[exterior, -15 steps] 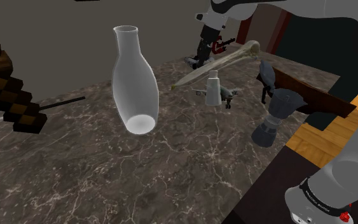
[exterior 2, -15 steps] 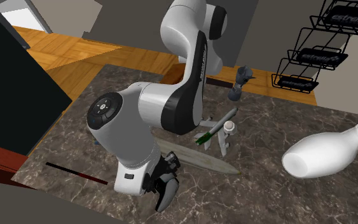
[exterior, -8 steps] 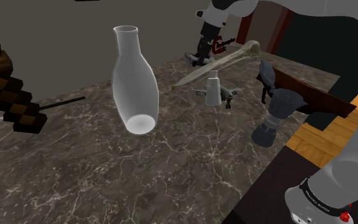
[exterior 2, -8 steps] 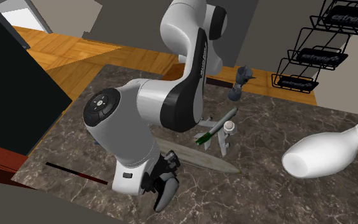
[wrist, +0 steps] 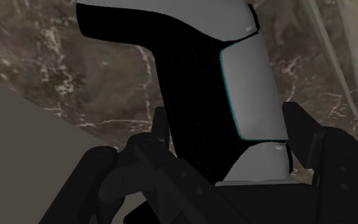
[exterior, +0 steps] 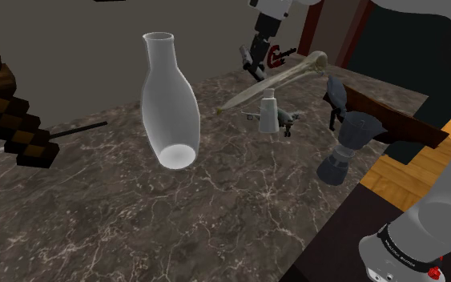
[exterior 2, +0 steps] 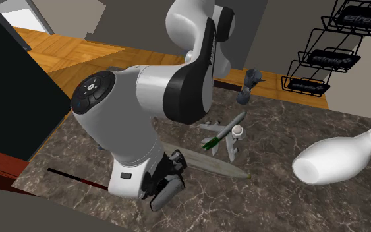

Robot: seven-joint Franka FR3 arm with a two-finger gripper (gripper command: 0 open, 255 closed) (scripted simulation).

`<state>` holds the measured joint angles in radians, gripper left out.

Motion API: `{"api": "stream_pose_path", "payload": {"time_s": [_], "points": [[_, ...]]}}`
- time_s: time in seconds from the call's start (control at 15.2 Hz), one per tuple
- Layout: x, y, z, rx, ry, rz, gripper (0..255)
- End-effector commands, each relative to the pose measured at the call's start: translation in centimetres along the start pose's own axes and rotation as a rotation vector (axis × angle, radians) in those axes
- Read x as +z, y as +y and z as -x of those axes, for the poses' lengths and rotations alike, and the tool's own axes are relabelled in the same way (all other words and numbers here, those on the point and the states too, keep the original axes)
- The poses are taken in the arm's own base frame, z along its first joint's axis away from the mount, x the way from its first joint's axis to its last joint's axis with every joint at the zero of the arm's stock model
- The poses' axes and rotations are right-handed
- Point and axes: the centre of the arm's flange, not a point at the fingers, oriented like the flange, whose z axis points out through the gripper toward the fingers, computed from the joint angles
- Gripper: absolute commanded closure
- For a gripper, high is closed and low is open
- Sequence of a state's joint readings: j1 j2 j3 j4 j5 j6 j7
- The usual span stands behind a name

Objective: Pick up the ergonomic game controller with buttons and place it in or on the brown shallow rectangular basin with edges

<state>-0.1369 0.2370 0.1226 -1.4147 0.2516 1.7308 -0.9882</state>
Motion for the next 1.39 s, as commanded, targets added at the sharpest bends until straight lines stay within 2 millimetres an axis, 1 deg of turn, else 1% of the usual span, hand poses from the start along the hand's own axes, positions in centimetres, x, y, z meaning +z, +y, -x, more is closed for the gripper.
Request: {"api": "stream_pose_path", "payload": {"time_s": [0.0, 1.32], "points": [[-1.0, 0.0, -0.3, 0.0, 0.0, 0.0, 255], [-11.1, -1.0, -3.2, 0.0, 0.0, 0.0, 255]]}}
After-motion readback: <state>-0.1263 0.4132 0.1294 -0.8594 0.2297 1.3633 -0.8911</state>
